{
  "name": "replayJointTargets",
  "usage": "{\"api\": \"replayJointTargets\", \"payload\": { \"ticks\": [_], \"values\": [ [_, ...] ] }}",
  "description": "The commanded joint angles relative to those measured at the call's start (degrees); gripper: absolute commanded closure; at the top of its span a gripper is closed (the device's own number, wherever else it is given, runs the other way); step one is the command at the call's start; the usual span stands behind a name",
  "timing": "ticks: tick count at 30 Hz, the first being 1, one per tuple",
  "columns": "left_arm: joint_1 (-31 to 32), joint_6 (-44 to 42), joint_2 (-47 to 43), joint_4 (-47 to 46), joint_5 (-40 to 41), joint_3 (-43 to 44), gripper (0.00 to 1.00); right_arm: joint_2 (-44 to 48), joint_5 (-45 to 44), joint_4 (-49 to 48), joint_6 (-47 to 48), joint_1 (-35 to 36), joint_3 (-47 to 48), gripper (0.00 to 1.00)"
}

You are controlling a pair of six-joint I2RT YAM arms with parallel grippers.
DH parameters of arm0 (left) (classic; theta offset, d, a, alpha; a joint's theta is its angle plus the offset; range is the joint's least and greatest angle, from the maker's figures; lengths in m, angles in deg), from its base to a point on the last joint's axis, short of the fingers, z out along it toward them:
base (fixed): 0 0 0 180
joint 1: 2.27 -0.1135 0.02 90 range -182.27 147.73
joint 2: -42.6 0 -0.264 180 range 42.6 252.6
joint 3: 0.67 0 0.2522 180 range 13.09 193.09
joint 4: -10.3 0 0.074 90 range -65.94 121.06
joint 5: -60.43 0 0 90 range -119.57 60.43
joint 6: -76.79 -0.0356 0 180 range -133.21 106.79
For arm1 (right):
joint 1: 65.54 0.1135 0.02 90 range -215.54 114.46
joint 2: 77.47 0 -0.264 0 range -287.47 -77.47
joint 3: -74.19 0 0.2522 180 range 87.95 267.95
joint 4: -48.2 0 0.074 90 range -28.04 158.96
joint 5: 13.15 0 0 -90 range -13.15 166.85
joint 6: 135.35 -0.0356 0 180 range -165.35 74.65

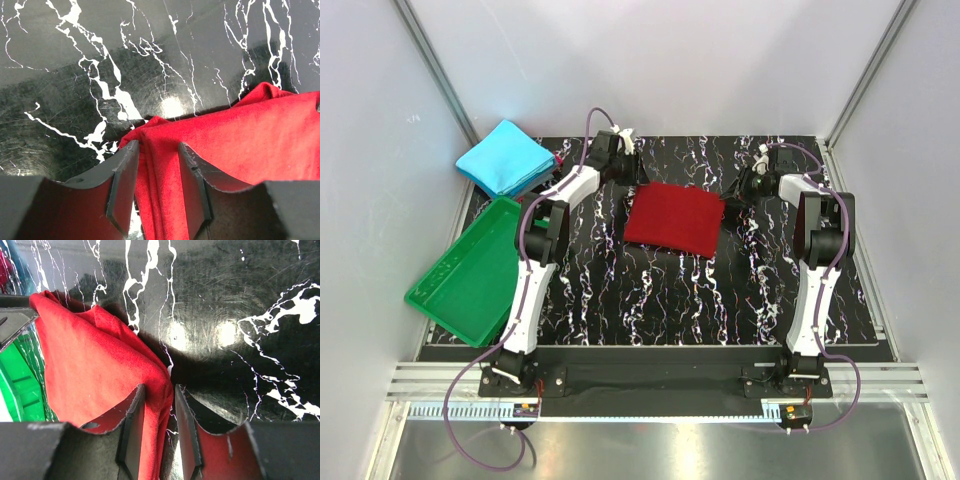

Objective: Fold and stack the t-shirts
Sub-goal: Fold the tshirt

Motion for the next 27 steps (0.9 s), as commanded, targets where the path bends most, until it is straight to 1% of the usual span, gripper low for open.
{"api": "replayJointTargets", "payload": {
  "ticks": [1, 2, 4, 5, 6, 7, 8, 9, 12, 14, 15, 17, 18, 19, 22, 25, 27],
  "values": [
    [-0.11, 0.81, -2.23, -3.26, -1.43, 0.10, 0.59, -0.08, 1.25, -0.28, 0.30, 0.29, 2.13, 0.63],
    [-0.02, 0.90, -2.06, -3.18, -1.61, 0.19, 0.59, 0.09, 1.25, -0.45, 0.38, 0.29, 2.21, 0.62],
    [0.07, 1.07, -1.53, -3.35, -1.96, 0.45, 0.62, 0.09, 1.34, -0.37, 0.47, 0.29, 2.30, 0.67],
    [0.15, 1.07, -1.44, -3.35, -2.22, 0.54, 0.68, 0.01, 1.34, -0.45, 0.39, 0.29, 2.39, 0.70],
    [0.24, 1.16, -1.27, -3.35, -2.40, 0.72, 0.74, -0.08, 1.34, -0.45, 0.38, 0.29, 2.56, 0.75],
    [0.24, 1.33, -1.35, -3.27, -2.49, 0.81, 0.81, -0.08, 1.34, -0.37, 0.47, 0.29, 2.65, 0.88],
    [0.16, 1.42, -1.53, -3.35, -2.75, 0.89, 0.96, 0.09, 1.25, -0.37, 0.56, 0.29, 2.74, 0.95],
    [0.15, 1.86, -2.31, -3.35, -2.92, 0.72, 1.00, 0.44, 0.99, -0.45, 0.47, 0.29, 2.65, 1.00],
    [0.42, 2.21, -5.46, -3.35, -1.88, -1.20, 1.00, 2.11, 0.46, -1.24, -0.05, 0.29, 1.87, 1.00],
    [0.94, 1.78, -7.67, -3.62, -0.04, -2.61, 1.00, 4.30, 0.98, -3.87, -1.02, 0.29, 0.02, 1.00],
    [1.47, 1.60, -9.85, -3.44, 1.02, -4.10, 1.00, 5.01, 1.34, -5.54, -3.02, 0.37, -0.94, 1.00],
    [1.82, 1.69, -12.33, -4.05, 4.08, -5.78, 1.00, 6.51, 3.09, -10.89, -5.67, 0.90, -3.05, 1.00],
    [2.17, 2.12, -14.43, -4.58, 5.32, -7.79, 1.00, 6.68, 4.05, -13.26, -9.42, 1.16, -3.84, 1.00],
    [2.18, 2.82, -15.14, -4.84, 8.55, -8.59, 1.00, 6.60, 5.02, -19.38, -11.46, 1.25, -5.59, 1.00],
    [1.48, 6.07, -16.38, -4.24, 11.57, -10.09, 1.00, 5.99, 5.03, -26.09, -16.83, 1.60, -7.10, 1.00],
    [1.03, 6.35, -17.87, -4.41, 14.37, -12.28, 1.00, 7.12, 4.94, -30.14, -18.60, 1.78, -8.24, 1.00],
    [1.03, 6.08, -20.23, -4.84, 16.05, -15.26, 1.00, 8.17, 4.42, -30.86, -18.51, 1.78, -8.51, 1.00]
  ]
}}
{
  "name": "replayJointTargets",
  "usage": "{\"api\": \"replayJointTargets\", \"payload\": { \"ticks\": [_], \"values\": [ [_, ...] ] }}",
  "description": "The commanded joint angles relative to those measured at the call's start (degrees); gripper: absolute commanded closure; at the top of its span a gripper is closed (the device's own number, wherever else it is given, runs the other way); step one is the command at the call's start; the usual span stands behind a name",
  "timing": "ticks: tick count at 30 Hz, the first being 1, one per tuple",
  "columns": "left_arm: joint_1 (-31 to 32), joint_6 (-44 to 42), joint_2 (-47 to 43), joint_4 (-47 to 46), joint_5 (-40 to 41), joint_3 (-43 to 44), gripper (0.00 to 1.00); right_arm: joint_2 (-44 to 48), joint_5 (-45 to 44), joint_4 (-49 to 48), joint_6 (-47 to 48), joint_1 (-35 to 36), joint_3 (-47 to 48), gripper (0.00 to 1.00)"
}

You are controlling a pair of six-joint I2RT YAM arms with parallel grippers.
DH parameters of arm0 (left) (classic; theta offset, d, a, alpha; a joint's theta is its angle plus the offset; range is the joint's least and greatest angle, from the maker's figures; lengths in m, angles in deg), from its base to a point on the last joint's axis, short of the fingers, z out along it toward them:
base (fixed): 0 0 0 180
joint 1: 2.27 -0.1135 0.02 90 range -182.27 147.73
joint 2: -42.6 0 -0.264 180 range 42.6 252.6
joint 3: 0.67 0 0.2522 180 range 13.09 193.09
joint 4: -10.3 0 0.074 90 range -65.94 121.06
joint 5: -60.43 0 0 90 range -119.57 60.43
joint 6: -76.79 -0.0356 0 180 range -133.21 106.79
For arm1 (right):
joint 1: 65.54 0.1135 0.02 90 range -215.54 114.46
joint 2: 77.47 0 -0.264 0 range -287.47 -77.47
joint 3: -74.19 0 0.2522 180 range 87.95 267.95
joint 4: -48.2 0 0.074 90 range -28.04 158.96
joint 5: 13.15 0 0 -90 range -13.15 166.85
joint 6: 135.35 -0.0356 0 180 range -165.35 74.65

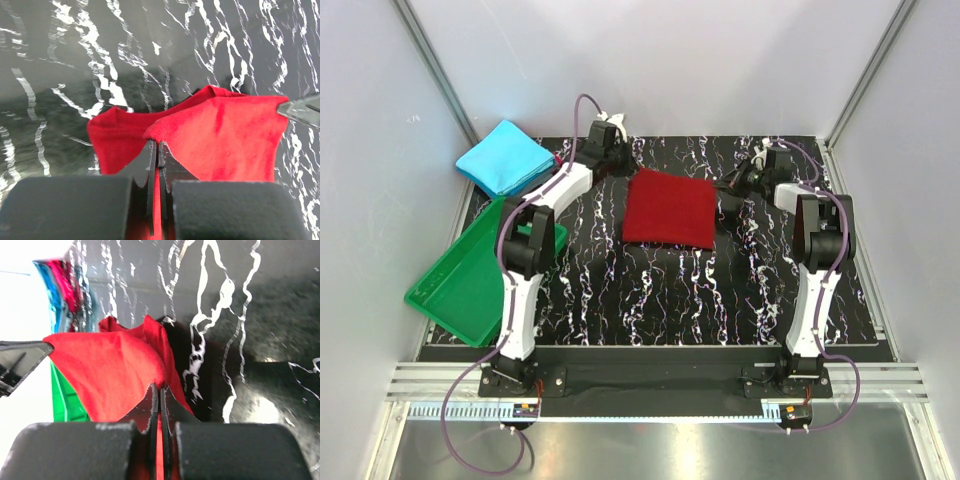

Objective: Fold and stack the t-shirts
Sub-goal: Fold the tshirt

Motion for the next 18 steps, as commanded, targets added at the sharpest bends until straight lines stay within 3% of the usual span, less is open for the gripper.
{"api": "replayJointTargets", "payload": {
  "ticks": [1, 6, 13, 15, 18],
  "values": [
    [-0.93, 1.08, -5.77, -4.36, 7.09, -4.74, 1.00, 6.08, -0.15, -8.53, -3.50, 0.38, -0.79, 1.00],
    [-2.07, 1.86, -8.87, -6.84, 12.90, -9.59, 1.00, 6.10, -0.68, -12.23, -6.57, 2.57, -1.33, 1.00],
    [-4.45, 0.29, 5.01, -0.87, 2.91, 3.93, 1.00, -3.57, -3.14, -7.56, -6.49, 2.75, 7.20, 0.97],
    [-4.71, 0.02, 8.01, -0.42, 2.62, 6.85, 0.93, -4.72, -3.06, -6.60, -5.43, 2.75, 8.77, 0.94],
    [-5.15, -0.85, 8.98, -0.68, 1.83, 7.12, 0.90, -6.83, -2.71, -2.48, -2.37, 2.75, 11.85, 0.89]
  ]
}}
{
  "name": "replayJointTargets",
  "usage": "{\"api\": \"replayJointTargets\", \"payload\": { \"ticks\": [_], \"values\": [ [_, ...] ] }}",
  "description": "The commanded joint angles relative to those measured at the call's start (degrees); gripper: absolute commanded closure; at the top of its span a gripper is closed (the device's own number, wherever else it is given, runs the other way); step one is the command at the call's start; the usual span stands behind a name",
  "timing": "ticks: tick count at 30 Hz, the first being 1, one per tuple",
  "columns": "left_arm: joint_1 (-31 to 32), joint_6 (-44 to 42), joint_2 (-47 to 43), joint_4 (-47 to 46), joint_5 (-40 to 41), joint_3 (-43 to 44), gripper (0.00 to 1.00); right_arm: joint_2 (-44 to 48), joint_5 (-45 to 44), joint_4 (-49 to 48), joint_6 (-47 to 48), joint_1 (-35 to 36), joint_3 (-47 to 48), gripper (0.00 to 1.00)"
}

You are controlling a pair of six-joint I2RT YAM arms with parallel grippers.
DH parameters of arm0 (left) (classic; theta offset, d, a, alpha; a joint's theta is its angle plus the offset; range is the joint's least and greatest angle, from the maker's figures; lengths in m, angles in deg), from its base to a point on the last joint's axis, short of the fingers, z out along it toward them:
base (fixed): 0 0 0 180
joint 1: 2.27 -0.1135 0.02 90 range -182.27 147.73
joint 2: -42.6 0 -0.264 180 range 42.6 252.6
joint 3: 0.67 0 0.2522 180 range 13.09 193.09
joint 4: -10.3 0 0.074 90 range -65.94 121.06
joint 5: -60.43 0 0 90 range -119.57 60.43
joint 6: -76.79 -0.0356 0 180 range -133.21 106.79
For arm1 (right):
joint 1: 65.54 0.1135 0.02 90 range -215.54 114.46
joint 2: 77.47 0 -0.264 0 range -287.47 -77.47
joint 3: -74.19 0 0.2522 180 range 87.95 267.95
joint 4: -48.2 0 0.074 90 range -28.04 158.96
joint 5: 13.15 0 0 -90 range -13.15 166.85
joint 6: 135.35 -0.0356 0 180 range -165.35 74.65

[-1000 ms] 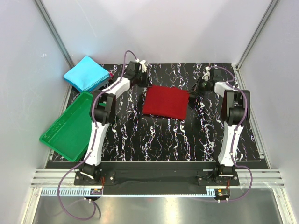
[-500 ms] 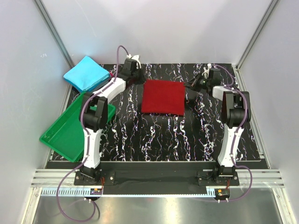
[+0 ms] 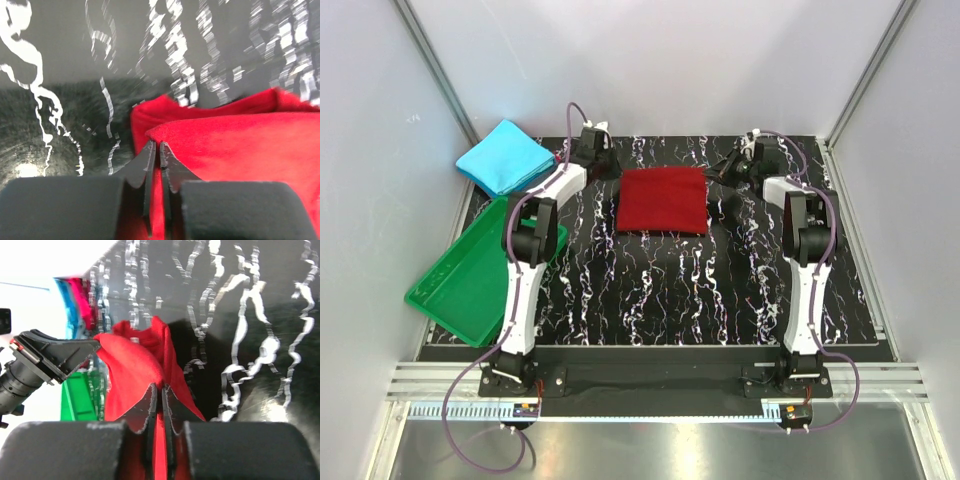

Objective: Fold and stack the t-shirts
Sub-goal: Fold the tshirt

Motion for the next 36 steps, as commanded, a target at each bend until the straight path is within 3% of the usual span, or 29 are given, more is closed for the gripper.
{"api": "replayJointTargets", "payload": {
  "ticks": [1, 2, 3, 6, 7, 9, 10, 15, 20, 25, 30, 36],
  "values": [
    [-0.50, -2.32, 0.85, -0.55, -2.56, 2.57, 0.89, -2.11, -1.09, 4.29, 3.57, -0.22, 5.95, 0.86],
    [-0.50, -2.76, 0.33, -0.55, -2.22, 2.40, 0.88, -2.55, -0.66, 5.51, 4.70, -0.22, 7.54, 0.81],
    [-0.58, -2.85, -0.11, -0.47, -1.78, 2.13, 0.88, -3.08, -0.13, 9.01, 5.41, -0.22, 9.38, 0.71],
    [-0.50, -3.64, -2.13, -0.90, 0.77, 0.90, 0.86, -3.70, -0.65, 15.16, 8.05, -0.31, 14.31, 0.60],
    [-0.50, -3.99, -2.49, -0.82, 2.08, 0.73, 0.85, -2.91, -1.78, 16.24, 8.49, -0.48, 14.23, 0.51],
    [-0.67, -5.31, -3.02, -0.47, 3.23, 0.99, 0.64, -1.25, -2.76, 18.00, 9.19, -0.57, 12.66, 0.45],
    [-0.59, -5.66, -3.10, 0.66, 4.28, 1.25, 0.62, 0.94, -3.37, 18.01, 9.54, -0.57, 9.78, 0.38],
    [-0.32, -6.02, -7.84, 2.52, 6.14, -1.90, 0.60, 9.55, -6.36, 20.55, 12.44, -0.57, 0.72, 0.43],
    [1.78, -6.28, -13.90, 3.05, 6.84, -9.72, 0.60, 12.47, -5.93, 22.66, 13.15, 0.13, -2.11, 0.57],
    [2.75, -5.84, -15.32, 2.87, -0.95, -14.74, 0.61, 11.95, -4.52, 23.28, 15.61, 1.01, -4.40, 0.43],
    [3.72, -5.93, -13.74, 2.96, -3.79, -15.36, 0.64, 7.74, -2.15, 25.21, 16.58, 1.36, -3.61, 0.44],
    [3.81, -5.49, -13.12, 6.55, 0.77, -17.20, 0.66, 8.26, -4.07, 26.09, 19.30, 2.42, -7.21, 0.49]
  ]
}}
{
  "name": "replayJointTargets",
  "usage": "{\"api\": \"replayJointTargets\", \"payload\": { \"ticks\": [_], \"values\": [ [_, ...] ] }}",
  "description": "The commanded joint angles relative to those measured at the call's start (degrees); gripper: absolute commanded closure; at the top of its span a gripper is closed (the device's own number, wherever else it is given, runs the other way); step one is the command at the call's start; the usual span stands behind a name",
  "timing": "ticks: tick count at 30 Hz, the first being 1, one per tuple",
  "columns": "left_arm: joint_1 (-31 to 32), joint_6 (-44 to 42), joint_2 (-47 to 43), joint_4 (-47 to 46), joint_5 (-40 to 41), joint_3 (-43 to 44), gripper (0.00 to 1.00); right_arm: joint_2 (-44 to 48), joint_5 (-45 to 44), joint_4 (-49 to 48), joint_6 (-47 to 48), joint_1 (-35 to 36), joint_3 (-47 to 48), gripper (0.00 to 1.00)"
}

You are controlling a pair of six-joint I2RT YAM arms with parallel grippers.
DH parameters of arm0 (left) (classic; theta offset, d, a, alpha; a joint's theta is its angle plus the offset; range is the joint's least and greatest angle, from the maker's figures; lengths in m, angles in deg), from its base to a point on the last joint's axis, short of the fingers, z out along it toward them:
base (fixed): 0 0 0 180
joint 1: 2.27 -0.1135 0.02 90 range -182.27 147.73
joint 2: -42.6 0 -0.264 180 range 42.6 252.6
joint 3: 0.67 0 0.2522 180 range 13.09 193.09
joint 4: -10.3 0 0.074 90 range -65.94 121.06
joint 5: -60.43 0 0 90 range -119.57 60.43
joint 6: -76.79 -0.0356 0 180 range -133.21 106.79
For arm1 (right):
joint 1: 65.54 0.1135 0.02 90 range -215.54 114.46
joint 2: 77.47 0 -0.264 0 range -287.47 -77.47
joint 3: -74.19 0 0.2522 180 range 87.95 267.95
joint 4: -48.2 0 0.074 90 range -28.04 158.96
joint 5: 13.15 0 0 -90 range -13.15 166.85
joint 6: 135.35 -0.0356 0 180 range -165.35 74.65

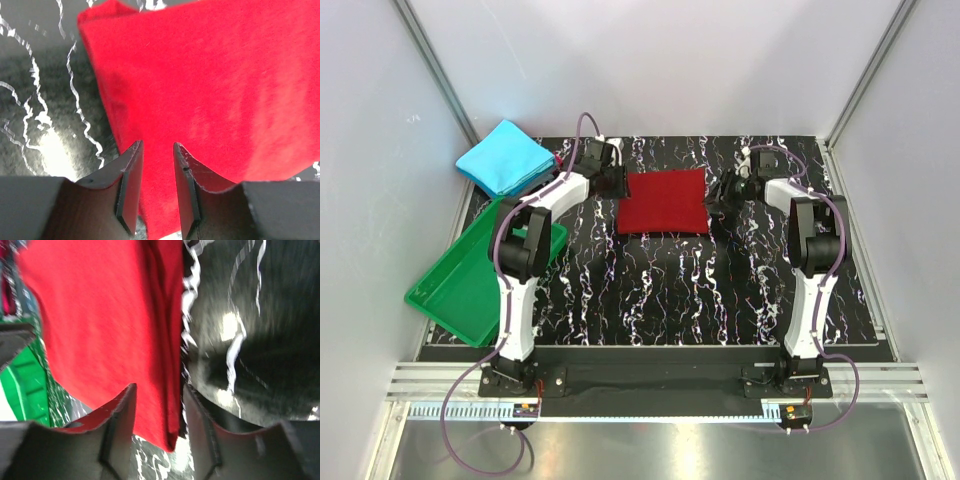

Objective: Fold and stack the t-shirts
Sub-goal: Fold the tshirt

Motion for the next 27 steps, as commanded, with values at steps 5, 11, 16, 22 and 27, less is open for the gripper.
{"api": "replayJointTargets", "payload": {
  "ticks": [5, 11, 16, 22, 27],
  "values": [
    [-1.63, 0.57, 0.12, 2.85, 3.66, -1.17, 0.64, -0.44, -0.76, 1.70, 3.46, 0.84, -1.09, 0.56],
    [-3.31, -0.57, 0.12, 4.44, -0.65, 1.29, 0.57, -0.97, -2.25, 1.79, 3.46, 0.76, -0.92, 0.72],
    [-4.19, -1.89, 3.36, 4.61, -6.80, 5.16, 0.54, -1.06, -1.82, 1.61, 3.46, 0.84, 0.14, 0.67],
    [-4.72, -1.45, 6.00, 4.53, -9.62, 7.80, 0.53, -1.85, -0.85, 1.00, 3.20, 0.84, 3.91, 0.50],
    [-4.72, -0.92, 8.12, 4.53, -9.44, 9.73, 0.52, -6.15, 1.61, 1.00, 1.97, 0.84, 9.27, 0.49]
  ]
}}
